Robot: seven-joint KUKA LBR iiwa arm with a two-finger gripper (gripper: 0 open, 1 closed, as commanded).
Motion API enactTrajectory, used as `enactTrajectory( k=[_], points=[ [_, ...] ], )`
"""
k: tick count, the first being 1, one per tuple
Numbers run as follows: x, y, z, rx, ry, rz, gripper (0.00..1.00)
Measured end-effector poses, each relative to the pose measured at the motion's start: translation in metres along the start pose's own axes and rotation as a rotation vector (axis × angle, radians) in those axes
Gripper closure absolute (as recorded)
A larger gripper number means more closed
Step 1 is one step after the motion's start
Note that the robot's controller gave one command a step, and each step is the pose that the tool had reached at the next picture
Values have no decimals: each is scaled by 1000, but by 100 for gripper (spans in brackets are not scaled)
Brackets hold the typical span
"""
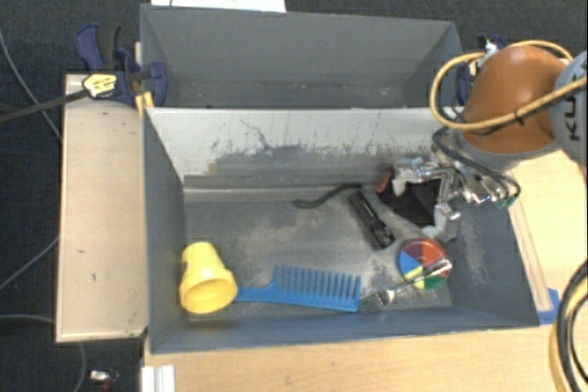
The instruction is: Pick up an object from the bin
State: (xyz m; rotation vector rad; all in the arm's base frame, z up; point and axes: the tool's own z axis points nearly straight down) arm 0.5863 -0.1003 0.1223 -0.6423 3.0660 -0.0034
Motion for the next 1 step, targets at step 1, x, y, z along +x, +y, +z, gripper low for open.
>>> enactTrajectory(
  k=[1],
  points=[
    [21, -45, 33, 2, 0, -224, 0]
  ],
)
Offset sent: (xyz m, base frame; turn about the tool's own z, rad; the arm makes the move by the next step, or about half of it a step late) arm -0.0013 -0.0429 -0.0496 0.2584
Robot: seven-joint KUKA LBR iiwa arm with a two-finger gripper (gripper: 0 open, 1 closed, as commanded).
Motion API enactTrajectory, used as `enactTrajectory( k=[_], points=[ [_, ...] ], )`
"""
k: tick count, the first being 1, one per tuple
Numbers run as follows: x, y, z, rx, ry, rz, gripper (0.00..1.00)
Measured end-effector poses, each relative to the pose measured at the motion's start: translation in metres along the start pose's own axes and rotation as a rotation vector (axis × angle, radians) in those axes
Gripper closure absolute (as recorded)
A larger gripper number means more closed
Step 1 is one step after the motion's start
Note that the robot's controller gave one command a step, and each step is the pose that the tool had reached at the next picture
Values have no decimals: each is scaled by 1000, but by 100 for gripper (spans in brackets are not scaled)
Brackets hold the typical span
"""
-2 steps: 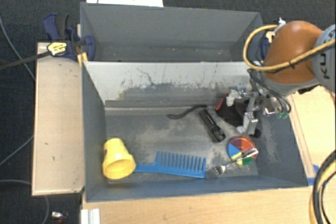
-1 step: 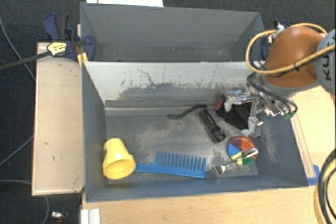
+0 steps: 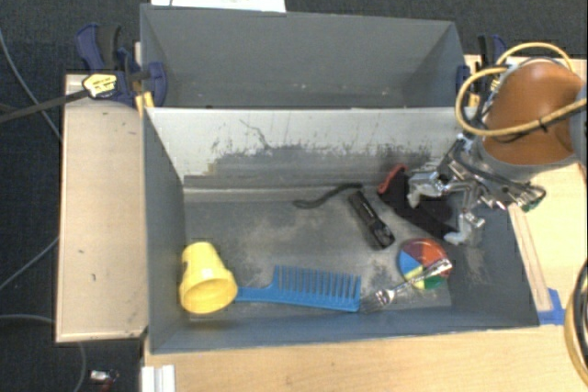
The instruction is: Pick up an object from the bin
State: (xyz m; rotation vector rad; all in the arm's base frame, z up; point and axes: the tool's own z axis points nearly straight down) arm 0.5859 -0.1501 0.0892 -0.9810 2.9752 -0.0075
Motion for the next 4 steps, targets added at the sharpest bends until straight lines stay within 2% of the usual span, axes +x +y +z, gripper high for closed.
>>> enactTrajectory(
  k=[1, 2, 3, 4],
  points=[
    [-2, 3, 2, -1, -2, 53, 0],
    [-5, 10, -23, -1, -4, 358, 0],
    [-3, 4, 10, -4, -1, 524, 100],
    [-3, 4, 9, -4, -1, 523, 100]
  ],
)
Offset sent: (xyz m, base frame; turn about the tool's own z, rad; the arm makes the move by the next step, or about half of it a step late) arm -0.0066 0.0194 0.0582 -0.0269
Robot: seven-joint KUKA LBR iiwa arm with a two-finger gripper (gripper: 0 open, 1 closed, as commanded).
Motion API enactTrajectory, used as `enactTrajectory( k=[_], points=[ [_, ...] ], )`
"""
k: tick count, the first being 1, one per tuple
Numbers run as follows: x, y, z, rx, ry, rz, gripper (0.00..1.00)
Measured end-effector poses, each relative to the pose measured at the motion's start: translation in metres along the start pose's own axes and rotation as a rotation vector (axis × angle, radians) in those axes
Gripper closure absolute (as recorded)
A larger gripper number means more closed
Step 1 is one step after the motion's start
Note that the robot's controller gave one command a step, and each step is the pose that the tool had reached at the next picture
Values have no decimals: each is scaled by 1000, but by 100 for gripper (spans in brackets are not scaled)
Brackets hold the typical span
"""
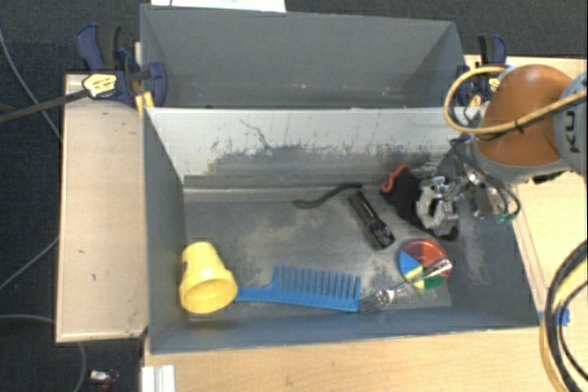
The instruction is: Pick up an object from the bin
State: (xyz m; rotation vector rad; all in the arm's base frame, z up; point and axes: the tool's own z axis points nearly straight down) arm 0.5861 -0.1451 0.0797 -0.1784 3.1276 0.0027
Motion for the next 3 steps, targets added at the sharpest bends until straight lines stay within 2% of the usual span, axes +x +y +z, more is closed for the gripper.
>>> enactTrajectory(
  k=[2, 3],
  points=[
    [19, -4, 9, -3, -2, 212, 100],
    [11, -3, 9, -1, -7, -29, 100]
  ],
)
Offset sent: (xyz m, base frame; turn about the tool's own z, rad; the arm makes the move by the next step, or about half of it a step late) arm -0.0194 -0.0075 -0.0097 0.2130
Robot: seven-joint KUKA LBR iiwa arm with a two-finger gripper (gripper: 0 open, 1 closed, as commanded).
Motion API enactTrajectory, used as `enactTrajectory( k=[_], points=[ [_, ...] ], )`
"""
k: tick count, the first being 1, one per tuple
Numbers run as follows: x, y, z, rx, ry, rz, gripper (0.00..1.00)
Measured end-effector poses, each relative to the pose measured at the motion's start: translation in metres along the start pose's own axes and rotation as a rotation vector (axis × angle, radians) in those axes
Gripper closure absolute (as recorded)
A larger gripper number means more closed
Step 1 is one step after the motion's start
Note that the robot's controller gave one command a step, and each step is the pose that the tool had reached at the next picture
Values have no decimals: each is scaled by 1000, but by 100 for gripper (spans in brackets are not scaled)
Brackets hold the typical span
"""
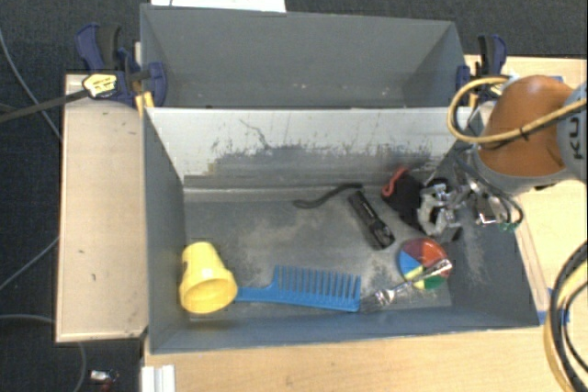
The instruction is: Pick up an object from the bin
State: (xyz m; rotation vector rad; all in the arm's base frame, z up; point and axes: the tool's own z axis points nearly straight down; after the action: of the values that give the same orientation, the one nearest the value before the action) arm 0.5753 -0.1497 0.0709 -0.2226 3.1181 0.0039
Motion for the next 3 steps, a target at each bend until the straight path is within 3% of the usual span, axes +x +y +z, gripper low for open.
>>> enactTrajectory(
  k=[1, 3],
  points=[
    [9, 3, 0, -1, 1, 212, 100],
    [8, 2, 0, -1, -3, -67, 100]
  ],
)
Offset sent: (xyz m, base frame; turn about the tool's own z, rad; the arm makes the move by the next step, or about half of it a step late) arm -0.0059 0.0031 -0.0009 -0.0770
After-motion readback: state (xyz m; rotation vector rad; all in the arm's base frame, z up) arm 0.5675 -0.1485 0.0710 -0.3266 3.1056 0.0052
